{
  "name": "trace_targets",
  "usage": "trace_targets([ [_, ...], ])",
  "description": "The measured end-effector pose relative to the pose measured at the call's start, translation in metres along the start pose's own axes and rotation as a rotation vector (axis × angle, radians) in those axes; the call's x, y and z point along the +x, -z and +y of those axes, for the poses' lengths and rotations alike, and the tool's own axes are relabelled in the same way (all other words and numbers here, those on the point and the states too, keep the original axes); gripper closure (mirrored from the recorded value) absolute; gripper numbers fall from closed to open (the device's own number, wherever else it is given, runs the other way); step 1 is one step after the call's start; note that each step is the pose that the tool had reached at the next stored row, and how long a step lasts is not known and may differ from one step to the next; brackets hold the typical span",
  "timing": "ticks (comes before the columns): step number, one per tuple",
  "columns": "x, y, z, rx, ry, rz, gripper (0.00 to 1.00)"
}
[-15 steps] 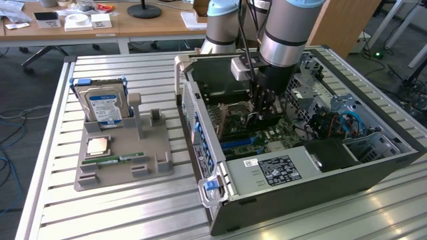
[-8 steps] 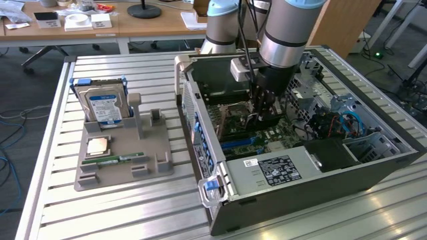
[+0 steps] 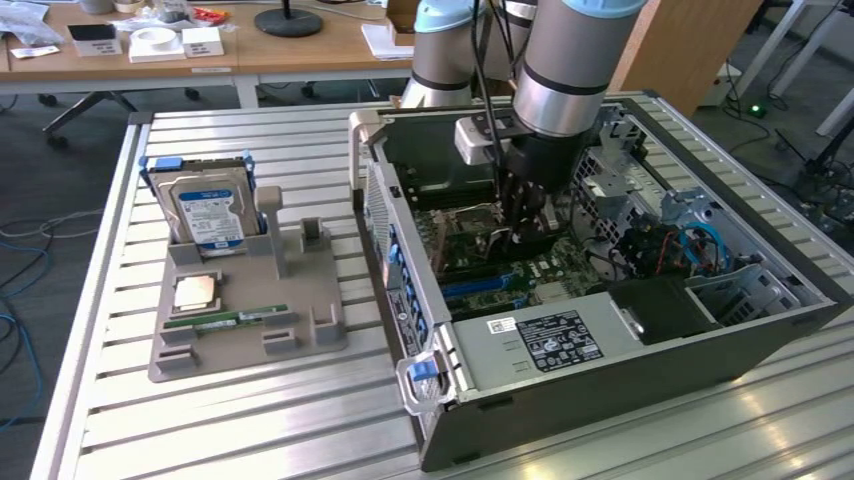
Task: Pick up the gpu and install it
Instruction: 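Insert the gpu into the slot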
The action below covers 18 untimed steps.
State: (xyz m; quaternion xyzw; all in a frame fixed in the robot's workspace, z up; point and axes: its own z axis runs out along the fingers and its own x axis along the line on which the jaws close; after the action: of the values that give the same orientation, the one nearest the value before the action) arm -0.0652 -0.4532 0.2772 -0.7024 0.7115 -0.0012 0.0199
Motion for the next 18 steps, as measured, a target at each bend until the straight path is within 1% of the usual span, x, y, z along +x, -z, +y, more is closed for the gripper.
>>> trace_targets([
  [18, 0.0054, 0.0004, 0.0088, 0.0000, 0.000, 0.0000, 0.74],
])
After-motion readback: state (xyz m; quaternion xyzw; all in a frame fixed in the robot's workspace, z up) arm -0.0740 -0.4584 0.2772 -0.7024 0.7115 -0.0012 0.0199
